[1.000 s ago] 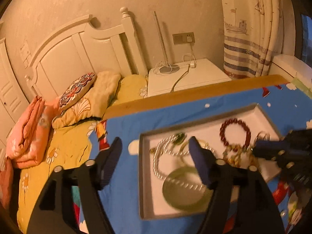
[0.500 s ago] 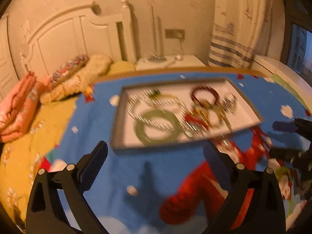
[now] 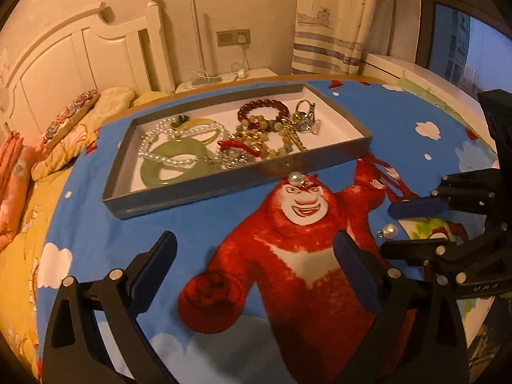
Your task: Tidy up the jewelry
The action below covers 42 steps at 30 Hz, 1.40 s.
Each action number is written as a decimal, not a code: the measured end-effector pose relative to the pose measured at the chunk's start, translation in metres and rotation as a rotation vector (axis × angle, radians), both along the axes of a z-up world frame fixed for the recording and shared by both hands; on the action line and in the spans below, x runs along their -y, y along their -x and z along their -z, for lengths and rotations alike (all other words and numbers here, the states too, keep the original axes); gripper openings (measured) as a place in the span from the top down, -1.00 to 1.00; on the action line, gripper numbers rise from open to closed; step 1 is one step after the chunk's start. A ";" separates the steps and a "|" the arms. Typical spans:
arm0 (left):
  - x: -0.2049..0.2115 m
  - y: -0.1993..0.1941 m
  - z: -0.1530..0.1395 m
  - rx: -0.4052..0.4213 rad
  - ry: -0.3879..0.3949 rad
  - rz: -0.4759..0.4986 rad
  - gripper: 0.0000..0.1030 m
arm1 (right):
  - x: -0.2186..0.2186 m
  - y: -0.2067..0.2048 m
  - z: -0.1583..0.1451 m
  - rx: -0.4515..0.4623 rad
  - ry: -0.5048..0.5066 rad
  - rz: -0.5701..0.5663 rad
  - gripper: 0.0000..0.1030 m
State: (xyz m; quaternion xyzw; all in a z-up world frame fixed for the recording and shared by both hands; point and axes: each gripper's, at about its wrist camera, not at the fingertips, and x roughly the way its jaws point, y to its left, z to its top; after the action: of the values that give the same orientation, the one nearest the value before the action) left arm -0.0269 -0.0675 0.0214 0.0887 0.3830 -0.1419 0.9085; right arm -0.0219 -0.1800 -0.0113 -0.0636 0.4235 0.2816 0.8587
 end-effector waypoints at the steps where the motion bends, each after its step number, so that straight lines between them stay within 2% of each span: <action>1: 0.001 -0.001 0.000 -0.005 0.005 0.003 -0.88 | -0.002 0.000 0.000 0.004 0.014 -0.004 0.35; 5: 0.008 -0.006 0.002 -0.034 0.018 0.029 -0.77 | -0.008 0.005 0.000 0.042 0.096 -0.016 0.66; 12: 0.015 -0.016 0.009 -0.082 0.053 0.037 -0.58 | 0.001 0.009 -0.001 0.059 0.089 0.000 0.68; 15: 0.022 -0.026 0.010 -0.102 0.085 0.039 -0.34 | 0.007 0.006 -0.002 0.053 0.068 0.025 0.68; 17: 0.027 -0.035 0.011 -0.115 0.097 0.030 0.04 | 0.011 0.005 -0.002 0.048 0.050 0.038 0.68; 20: 0.033 -0.050 0.014 -0.132 0.123 0.011 0.24 | 0.015 0.004 -0.003 0.044 0.031 0.045 0.68; 26: 0.045 -0.066 0.016 -0.135 0.134 -0.007 0.34 | 0.019 0.002 -0.004 0.042 0.003 0.049 0.68; 30: 0.052 -0.071 0.016 -0.126 0.097 -0.019 0.45 | 0.021 0.001 -0.004 0.038 -0.014 0.053 0.68; 32: 0.053 -0.070 0.017 -0.116 0.081 -0.018 0.68 | 0.023 0.001 -0.004 0.036 -0.024 0.054 0.67; 42: 0.045 -0.049 0.013 -0.091 0.104 0.015 0.68 | 0.025 0.001 -0.005 0.047 -0.025 0.069 0.68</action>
State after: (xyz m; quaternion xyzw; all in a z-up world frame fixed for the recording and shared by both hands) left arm 0.0219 -0.1122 0.0085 0.0375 0.4151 -0.1721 0.8925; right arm -0.0232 -0.2051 -0.0060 -0.0447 0.4018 0.2554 0.8783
